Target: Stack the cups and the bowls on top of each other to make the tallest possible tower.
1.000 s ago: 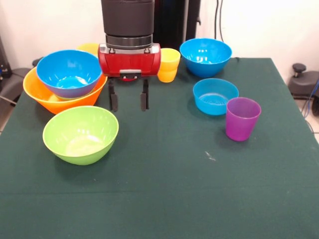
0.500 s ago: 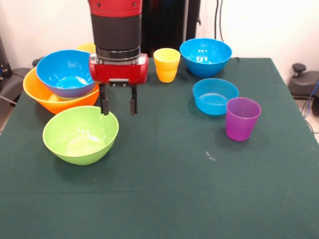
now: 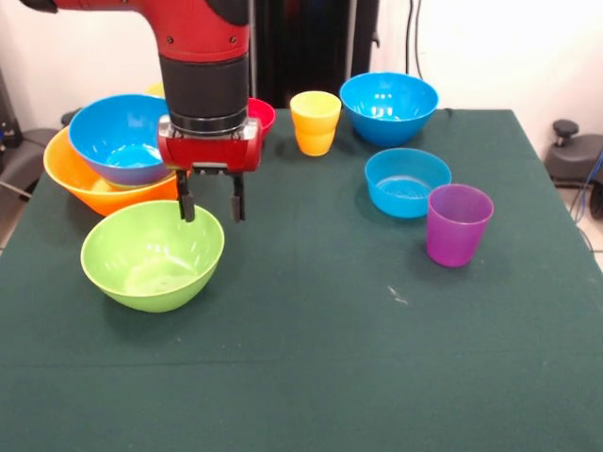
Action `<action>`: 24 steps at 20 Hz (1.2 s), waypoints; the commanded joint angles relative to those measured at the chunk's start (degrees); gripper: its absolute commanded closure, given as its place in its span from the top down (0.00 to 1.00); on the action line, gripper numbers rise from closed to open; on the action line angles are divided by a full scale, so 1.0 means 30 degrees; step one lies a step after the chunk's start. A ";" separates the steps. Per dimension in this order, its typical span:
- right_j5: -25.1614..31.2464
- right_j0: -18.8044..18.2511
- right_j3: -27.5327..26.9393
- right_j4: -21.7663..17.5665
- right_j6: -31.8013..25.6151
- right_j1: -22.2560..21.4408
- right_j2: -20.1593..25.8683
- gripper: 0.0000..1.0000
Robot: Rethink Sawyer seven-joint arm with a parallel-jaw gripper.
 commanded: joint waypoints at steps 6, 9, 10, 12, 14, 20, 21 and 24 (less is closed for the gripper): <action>-0.0877 0.0627 -0.0973 -0.1407 -0.0102 0.1010 -0.1336 1.00; -0.0948 0.0859 -0.1185 -0.1540 -0.0038 0.1196 -0.1607 1.00; -0.0966 0.0935 -0.1281 -0.1552 -0.0020 0.1260 -0.1698 1.00; -0.0849 0.1271 -0.1627 -0.1682 0.0058 0.1463 -0.2046 1.00; -0.0928 0.1473 -0.1989 -0.1697 0.0103 0.1700 -0.2237 1.00; -0.1250 0.1995 -0.2198 -0.1777 0.0404 0.1985 -0.2953 1.00; -0.1265 0.2087 -0.2234 -0.1751 0.0386 0.2002 -0.3080 1.00; -0.1450 0.2373 -0.2365 -0.1722 0.0431 0.2170 -0.3470 1.00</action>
